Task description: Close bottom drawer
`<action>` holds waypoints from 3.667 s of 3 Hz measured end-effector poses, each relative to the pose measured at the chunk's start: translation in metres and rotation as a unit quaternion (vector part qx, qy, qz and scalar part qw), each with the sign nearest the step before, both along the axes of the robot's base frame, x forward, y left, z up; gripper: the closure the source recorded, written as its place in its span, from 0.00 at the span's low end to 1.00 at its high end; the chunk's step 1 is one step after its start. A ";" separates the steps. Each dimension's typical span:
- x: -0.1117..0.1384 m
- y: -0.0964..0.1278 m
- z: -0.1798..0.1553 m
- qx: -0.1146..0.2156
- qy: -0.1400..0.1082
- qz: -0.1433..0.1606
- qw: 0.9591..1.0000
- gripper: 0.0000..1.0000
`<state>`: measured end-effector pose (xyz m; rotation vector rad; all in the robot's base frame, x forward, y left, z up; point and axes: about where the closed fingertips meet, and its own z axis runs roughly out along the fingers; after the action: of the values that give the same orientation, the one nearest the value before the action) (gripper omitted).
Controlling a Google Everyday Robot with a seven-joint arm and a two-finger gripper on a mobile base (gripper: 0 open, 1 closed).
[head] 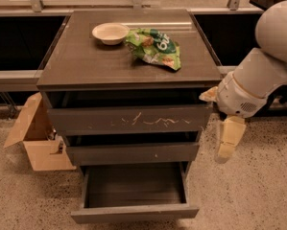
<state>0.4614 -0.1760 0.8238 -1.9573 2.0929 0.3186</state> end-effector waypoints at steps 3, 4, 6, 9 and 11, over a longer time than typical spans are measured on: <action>-0.009 0.036 -0.153 0.089 0.055 0.111 0.988 0.00; -0.012 0.049 -0.204 0.127 0.084 0.123 0.981 0.00; -0.017 0.052 -0.234 0.126 0.089 0.141 0.978 0.00; -0.045 0.062 -0.389 0.171 0.117 0.179 0.962 0.00; -0.053 0.065 -0.441 0.199 0.144 0.169 0.955 0.00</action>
Offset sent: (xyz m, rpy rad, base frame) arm -0.0091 0.0347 -0.1458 0.1628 0.1028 0.2536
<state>0.4087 -0.1109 0.3826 -2.0947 1.6532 1.0617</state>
